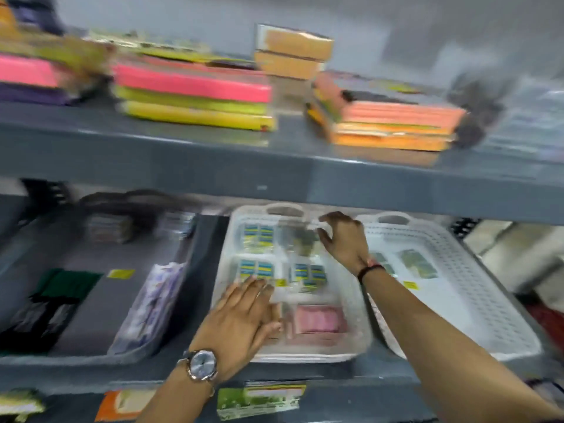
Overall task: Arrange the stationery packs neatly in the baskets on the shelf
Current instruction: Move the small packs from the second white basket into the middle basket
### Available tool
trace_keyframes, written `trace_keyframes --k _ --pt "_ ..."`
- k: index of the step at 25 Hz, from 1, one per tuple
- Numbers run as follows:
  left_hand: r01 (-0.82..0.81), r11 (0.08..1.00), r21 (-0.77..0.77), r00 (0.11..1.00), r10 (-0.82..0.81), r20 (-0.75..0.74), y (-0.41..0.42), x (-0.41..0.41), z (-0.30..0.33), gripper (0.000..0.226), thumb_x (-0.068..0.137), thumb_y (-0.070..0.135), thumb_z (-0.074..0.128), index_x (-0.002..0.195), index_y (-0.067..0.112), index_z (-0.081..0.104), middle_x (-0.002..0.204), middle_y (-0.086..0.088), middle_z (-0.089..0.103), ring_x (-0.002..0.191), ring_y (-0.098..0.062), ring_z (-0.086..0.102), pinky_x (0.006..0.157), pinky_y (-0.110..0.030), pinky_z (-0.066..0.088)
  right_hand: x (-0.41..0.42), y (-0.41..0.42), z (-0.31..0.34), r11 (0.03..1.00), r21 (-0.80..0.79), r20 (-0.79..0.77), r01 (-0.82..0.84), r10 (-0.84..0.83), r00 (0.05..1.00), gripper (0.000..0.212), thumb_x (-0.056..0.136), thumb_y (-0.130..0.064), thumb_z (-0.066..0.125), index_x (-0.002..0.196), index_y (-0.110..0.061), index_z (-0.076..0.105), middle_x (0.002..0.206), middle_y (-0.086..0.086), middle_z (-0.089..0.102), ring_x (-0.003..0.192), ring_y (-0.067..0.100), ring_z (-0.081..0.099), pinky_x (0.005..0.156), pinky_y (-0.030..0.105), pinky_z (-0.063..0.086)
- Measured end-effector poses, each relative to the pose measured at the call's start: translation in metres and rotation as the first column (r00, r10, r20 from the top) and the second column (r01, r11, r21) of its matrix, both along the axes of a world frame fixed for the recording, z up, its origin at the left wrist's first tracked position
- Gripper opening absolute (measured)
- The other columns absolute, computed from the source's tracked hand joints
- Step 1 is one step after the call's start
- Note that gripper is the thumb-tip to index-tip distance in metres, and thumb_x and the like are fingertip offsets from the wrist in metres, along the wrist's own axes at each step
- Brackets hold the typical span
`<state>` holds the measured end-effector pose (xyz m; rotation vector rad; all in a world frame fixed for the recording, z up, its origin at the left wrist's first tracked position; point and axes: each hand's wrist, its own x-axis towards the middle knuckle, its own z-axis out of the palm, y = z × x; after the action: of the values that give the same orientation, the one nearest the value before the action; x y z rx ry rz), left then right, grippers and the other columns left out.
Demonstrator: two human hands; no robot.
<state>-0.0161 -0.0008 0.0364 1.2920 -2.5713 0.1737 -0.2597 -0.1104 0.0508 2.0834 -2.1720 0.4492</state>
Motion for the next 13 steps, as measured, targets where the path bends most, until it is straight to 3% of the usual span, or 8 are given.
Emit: trace_keyframes --k 3,6,13 --pt "0.01 1.0 0.021 0.999 -0.011 0.042 0.0 -0.02 -0.01 0.082 0.096 0.045 -0.001 0.101 0.008 0.071 0.102 -0.005 0.074 0.095 -0.021 0.07 0.107 -0.021 0.006 -0.078 0.036 -0.015 0.963 0.137 0.04 0.232 -0.239 0.97 0.035 0.09 -0.027 0.053 0.123 -0.016 0.058 0.132 0.008 0.058 0.12 0.027 0.054 0.1 0.038 0.04" --pt "-0.013 1.0 -0.015 0.999 0.014 0.052 -0.001 -0.026 -0.022 0.081 0.096 0.045 0.0 0.098 0.005 0.071 0.098 -0.007 0.075 0.091 -0.023 0.071 0.111 -0.016 -0.004 -0.131 0.058 -0.034 0.902 0.259 0.071 0.346 -0.375 0.924 0.044 0.09 -0.033 0.055 0.13 -0.015 0.052 0.135 0.01 0.056 0.123 0.028 0.052 0.101 0.038 0.042" --pt "0.022 0.999 0.025 1.0 -0.022 0.013 0.002 -0.012 -0.039 0.076 0.096 0.046 0.003 0.101 0.011 0.071 0.102 -0.004 0.074 0.098 -0.022 0.068 0.111 -0.014 0.0 -0.142 0.035 -0.064 0.826 0.461 0.088 0.324 -0.406 0.91 0.071 0.082 -0.05 0.056 0.135 -0.007 0.039 0.132 0.019 0.055 0.121 0.034 0.052 0.098 0.04 0.046"
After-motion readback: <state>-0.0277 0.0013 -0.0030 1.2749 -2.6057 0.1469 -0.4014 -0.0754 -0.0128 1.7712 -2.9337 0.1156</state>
